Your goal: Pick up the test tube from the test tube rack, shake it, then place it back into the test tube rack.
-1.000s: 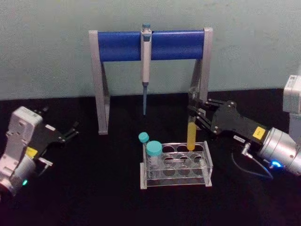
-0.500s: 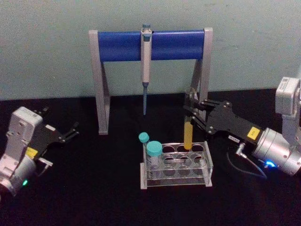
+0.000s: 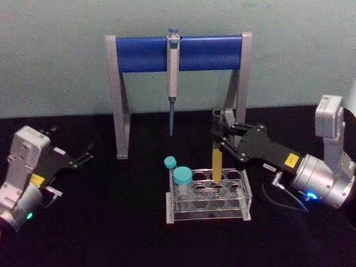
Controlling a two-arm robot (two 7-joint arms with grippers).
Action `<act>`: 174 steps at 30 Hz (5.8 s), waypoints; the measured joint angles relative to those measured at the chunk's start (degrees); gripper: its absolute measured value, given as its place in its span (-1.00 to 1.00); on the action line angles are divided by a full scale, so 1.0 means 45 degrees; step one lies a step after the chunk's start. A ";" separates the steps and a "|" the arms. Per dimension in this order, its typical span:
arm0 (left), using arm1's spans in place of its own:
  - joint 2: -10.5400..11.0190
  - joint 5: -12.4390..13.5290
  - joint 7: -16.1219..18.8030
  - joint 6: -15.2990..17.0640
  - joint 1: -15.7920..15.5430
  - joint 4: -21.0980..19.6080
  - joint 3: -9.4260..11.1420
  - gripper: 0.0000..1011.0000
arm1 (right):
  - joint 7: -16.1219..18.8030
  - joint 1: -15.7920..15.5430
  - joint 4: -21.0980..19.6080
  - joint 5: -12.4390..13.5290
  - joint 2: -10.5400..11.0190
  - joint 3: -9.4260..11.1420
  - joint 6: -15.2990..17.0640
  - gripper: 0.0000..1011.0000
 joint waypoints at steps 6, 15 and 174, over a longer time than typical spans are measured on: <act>0.0000 0.0000 0.0000 0.0000 0.0000 0.0001 0.0000 0.98 | -0.0007 0.0190 0.0444 -0.0117 -0.0160 -0.0128 0.0036 -0.57; 0.0000 0.0000 -0.0001 0.0000 0.0000 0.0001 0.0000 0.98 | -0.0030 0.0360 0.0819 -0.0241 -0.0298 -0.0268 0.0191 -0.57; 0.0000 0.0000 0.0000 0.0000 0.0000 0.0000 0.0000 0.98 | -0.7297 -0.1335 -0.0145 -0.3033 -0.1536 0.1595 0.4729 0.98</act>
